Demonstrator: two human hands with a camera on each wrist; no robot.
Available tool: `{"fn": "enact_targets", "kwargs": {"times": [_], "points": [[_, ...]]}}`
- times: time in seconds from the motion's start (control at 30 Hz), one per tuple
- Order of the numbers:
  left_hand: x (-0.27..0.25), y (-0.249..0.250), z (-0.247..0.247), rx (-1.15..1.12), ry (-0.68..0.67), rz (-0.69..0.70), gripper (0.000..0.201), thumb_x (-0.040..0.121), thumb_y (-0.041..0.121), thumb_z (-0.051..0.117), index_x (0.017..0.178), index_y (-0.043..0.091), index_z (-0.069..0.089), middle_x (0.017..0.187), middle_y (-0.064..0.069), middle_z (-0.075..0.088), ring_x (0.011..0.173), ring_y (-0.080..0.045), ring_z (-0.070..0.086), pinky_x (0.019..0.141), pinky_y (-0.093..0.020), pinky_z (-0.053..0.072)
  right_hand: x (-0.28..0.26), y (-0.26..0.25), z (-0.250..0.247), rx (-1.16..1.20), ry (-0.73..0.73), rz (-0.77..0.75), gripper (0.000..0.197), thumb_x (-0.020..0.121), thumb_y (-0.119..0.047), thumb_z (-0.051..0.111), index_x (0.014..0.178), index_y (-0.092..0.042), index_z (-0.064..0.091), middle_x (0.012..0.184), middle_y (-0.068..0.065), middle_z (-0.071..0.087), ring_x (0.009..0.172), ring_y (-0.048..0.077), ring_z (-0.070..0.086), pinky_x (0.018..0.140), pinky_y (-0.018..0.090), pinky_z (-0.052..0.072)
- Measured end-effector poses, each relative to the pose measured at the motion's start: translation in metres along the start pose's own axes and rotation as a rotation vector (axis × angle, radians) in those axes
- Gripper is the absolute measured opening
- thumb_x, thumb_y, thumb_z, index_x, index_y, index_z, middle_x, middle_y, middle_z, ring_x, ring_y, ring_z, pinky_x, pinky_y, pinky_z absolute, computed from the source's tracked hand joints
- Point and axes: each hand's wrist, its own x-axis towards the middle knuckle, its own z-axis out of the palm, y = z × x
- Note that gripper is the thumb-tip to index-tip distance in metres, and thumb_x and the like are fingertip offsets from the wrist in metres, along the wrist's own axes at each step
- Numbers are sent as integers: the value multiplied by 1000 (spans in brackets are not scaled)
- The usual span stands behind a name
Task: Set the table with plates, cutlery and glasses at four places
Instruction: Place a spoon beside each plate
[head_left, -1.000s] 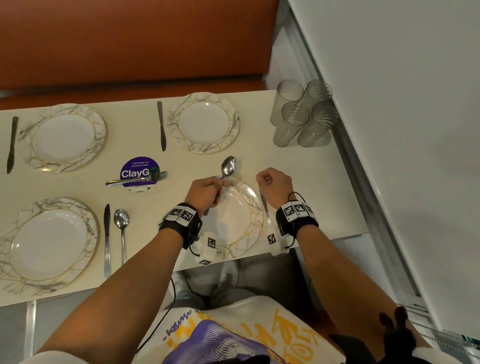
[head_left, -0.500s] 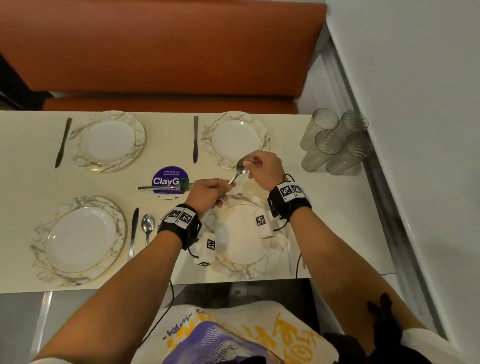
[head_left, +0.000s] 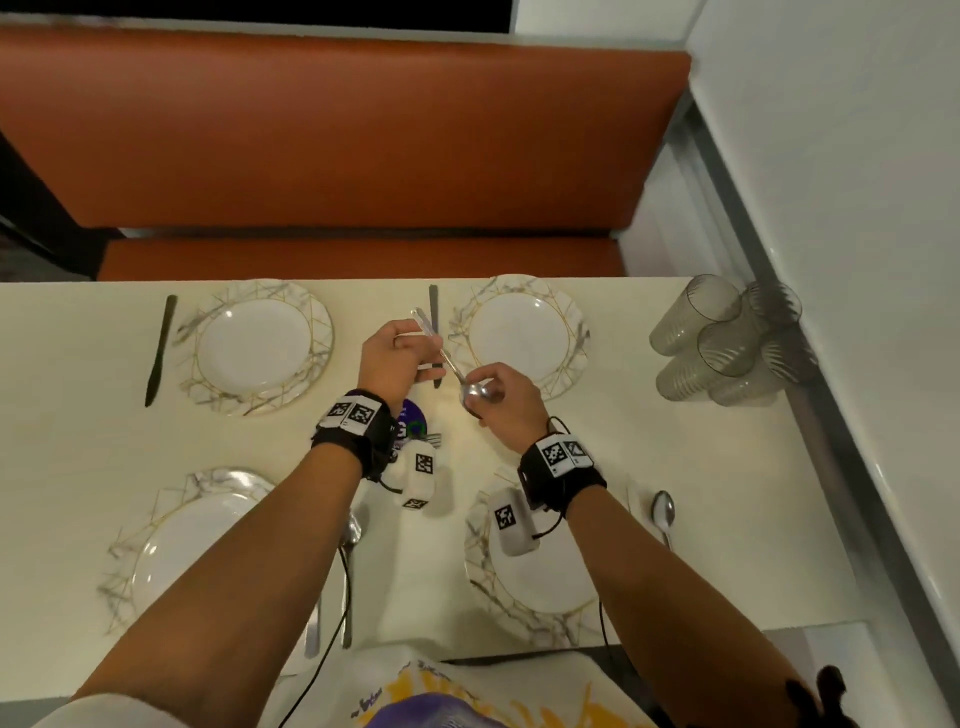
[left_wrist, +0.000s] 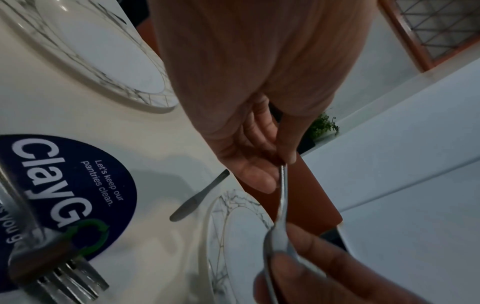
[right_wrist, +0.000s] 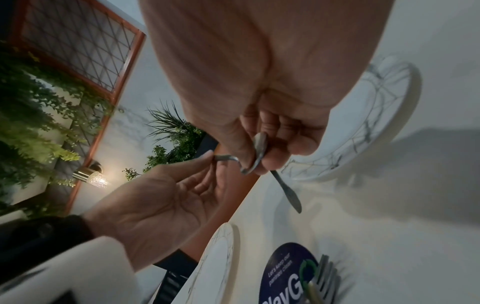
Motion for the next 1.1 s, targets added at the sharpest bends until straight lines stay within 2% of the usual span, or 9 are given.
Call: {"fn": "enact_targets", "kwargs": {"times": [0.07, 0.1, 0.23, 0.43, 0.53, 0.67, 0.77, 0.93, 1.1], "points": [[7, -7, 2, 37, -11, 0, 28, 93, 4, 71, 120, 4, 61, 92, -14, 72, 79, -23, 71, 72, -38, 65, 4, -4, 9, 12, 5, 33, 18, 86, -15, 75, 102, -19, 69, 77, -5, 67, 63, 10, 64, 52, 15, 50], [10, -12, 2, 59, -21, -1, 27, 95, 6, 70, 120, 5, 61, 93, -15, 73, 79, -23, 71, 73, -39, 65, 5, -5, 14, 19, 9, 49, 18, 86, -14, 75, 103, -17, 68, 77, -2, 68, 63, 11, 65, 52, 15, 50], [15, -33, 0, 140, -85, -4, 25, 95, 5, 68, 120, 6, 63, 95, -17, 75, 80, -20, 73, 79, -39, 64, 11, -7, 27, 30, 40, 95, 18, 85, -16, 74, 102, -15, 67, 79, 8, 73, 64, 21, 70, 56, 26, 56], [29, -43, -9, 176, -130, -12, 27, 92, 4, 73, 118, 6, 67, 88, -18, 75, 75, -20, 72, 76, -39, 62, 14, -5, 33, -27, 15, 139, 6, 89, -17, 66, 94, -16, 63, 81, 6, 75, 59, 22, 73, 55, 33, 57], [42, -37, -13, 154, -133, -29, 25, 90, 4, 75, 114, 7, 70, 88, -22, 75, 75, -25, 72, 80, -43, 64, 15, -5, 34, 23, 6, 151, 15, 96, -24, 65, 102, -10, 62, 81, 8, 75, 60, 26, 73, 57, 38, 57], [57, -28, -16, 96, -185, -54, 17, 90, 3, 75, 106, 9, 71, 89, -28, 73, 75, -34, 66, 81, -49, 62, 19, -1, 35, 175, 40, 189, 11, 98, -8, 57, 109, -7, 58, 97, 12, 72, 62, 36, 73, 61, 45, 60], [67, -27, -15, 104, -210, -47, 16, 93, 3, 72, 108, 7, 72, 85, -23, 72, 75, -30, 68, 76, -43, 64, 21, -2, 36, 256, 52, 220, 13, 99, -4, 54, 111, -8, 56, 108, 15, 69, 63, 38, 74, 64, 47, 62], [94, -32, -25, 158, -136, -49, 21, 96, 7, 69, 117, 9, 71, 86, -14, 74, 75, -18, 73, 74, -30, 63, 22, 9, 37, 294, 63, 264, 14, 99, -1, 52, 111, -8, 55, 117, 20, 66, 65, 38, 74, 62, 42, 62], [132, -36, -34, 329, 21, -93, 13, 92, 12, 73, 104, 15, 75, 81, -11, 76, 72, -25, 72, 72, -35, 64, 15, 22, 32, 285, 88, 298, 15, 98, -1, 53, 111, -8, 56, 112, 21, 68, 65, 36, 75, 61, 39, 62]]}}
